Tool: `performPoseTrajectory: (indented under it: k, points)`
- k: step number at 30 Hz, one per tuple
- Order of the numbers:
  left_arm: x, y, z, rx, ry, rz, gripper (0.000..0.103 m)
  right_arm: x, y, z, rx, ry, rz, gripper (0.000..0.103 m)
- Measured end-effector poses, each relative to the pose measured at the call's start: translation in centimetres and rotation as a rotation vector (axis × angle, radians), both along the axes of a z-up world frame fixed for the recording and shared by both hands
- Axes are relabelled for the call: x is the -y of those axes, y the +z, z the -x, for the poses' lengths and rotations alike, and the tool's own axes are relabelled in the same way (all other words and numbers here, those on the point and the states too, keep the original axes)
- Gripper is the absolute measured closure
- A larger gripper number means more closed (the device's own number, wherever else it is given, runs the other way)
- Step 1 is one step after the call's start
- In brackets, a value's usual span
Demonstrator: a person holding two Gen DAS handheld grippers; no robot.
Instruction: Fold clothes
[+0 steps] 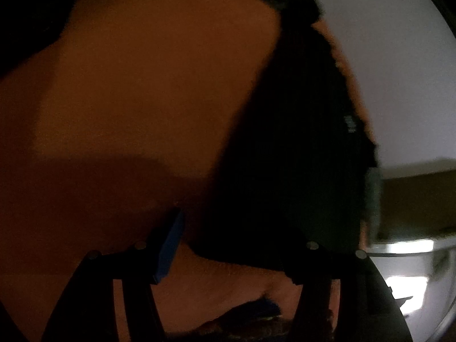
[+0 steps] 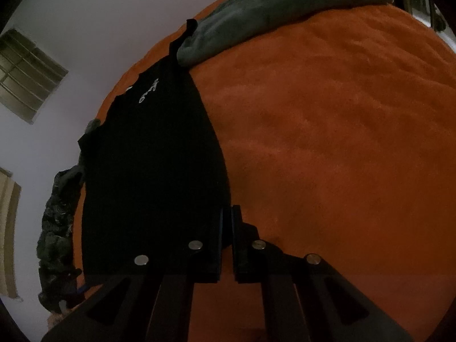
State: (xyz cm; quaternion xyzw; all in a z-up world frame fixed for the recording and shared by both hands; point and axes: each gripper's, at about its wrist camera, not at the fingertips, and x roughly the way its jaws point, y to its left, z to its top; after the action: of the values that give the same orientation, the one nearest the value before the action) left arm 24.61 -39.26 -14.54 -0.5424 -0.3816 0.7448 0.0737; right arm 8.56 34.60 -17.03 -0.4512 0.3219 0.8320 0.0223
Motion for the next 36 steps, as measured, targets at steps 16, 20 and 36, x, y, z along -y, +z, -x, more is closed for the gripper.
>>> performPoseTrajectory:
  k: [16,20,36]
  points:
    - [1.9,-0.1,-2.3,-0.063,0.130,-0.073,0.095,0.8,1.8,-1.0,-0.034,0.052,0.018,0.099]
    - [1.7,-0.9,-1.7,-0.030,0.156,-0.026,0.097,1.4,1.4,-0.9,0.000,0.075,-0.019,0.099]
    - [1.6,3.1,-1.0,-0.077,0.099,-0.245,0.076,0.1,2.4,-2.1,0.089,0.067,-0.073,0.097]
